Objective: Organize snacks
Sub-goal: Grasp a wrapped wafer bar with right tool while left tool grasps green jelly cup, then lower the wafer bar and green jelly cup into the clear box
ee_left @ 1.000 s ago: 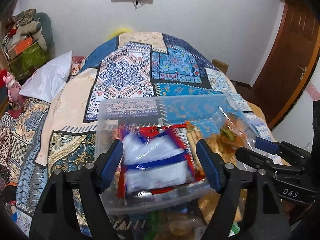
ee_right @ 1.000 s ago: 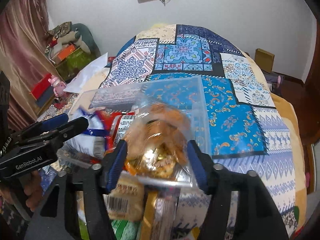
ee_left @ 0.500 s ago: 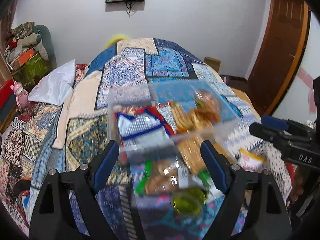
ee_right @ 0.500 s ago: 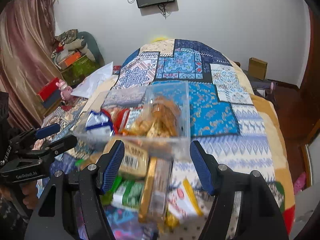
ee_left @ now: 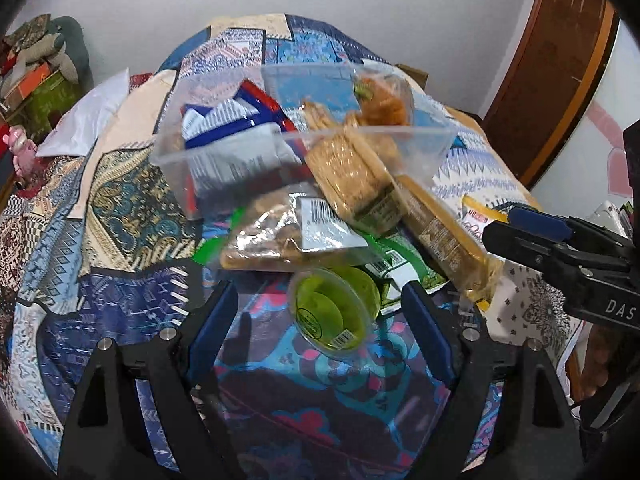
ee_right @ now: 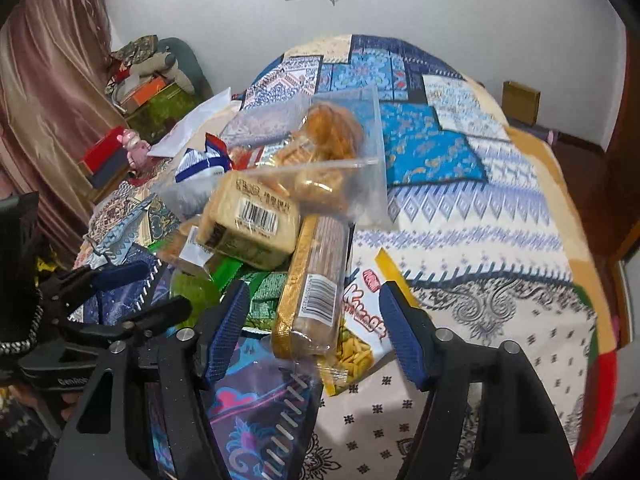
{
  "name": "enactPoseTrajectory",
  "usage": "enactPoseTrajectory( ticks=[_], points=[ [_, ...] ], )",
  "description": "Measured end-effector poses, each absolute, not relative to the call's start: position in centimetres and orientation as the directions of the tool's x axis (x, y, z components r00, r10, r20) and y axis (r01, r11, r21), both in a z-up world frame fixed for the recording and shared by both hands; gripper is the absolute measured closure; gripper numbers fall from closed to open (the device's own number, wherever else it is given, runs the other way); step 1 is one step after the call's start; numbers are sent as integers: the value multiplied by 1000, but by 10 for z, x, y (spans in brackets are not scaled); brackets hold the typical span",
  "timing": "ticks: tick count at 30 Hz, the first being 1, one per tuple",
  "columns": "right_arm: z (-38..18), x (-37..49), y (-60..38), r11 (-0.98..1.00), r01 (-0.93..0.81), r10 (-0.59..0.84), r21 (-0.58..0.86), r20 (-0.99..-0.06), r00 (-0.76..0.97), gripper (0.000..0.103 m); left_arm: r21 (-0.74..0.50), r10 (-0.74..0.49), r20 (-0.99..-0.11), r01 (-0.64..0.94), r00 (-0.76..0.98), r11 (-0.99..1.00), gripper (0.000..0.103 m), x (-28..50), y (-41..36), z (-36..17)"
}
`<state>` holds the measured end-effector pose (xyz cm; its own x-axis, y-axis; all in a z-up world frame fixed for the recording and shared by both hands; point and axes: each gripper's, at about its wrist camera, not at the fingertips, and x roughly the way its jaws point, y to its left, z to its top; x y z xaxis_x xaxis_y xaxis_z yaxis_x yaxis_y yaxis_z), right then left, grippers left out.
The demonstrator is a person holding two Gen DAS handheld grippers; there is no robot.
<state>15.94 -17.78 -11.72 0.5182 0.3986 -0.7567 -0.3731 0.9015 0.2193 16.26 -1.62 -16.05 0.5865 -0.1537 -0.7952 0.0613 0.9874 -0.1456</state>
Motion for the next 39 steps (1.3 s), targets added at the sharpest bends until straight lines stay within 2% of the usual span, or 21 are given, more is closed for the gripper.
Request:
enactPoseTrajectory(
  ticks=[3,10,14,18,25,39],
  points=[
    [-124,163,-175,896,-377,408,233,-767,496,51,-158,-165,-797,63,581,985,19,167,-19,-167],
    [-142,174,-161,888,-389,416,244,-787,455,59,-214,-211,-797,62,566,975,21,177,-18,-184],
    [-150,178,-155,891,-385,409,241,-794,449,59,-279,-275,-788,77,551,957,37,180,-15,-189],
    [-153,179,-151,896,-387,392,217,-796,462,61,-274,-271,-785,79,557,958,45,177,-15,-189],
    [-148,172,-158,901,-377,386,213,-791,475,68,-221,-234,-781,94,580,971,45,157,-23,-180],
    [-122,145,-181,912,-343,383,224,-761,524,70,-195,-195,-732,74,653,978,45,121,-7,-138]
  ],
)
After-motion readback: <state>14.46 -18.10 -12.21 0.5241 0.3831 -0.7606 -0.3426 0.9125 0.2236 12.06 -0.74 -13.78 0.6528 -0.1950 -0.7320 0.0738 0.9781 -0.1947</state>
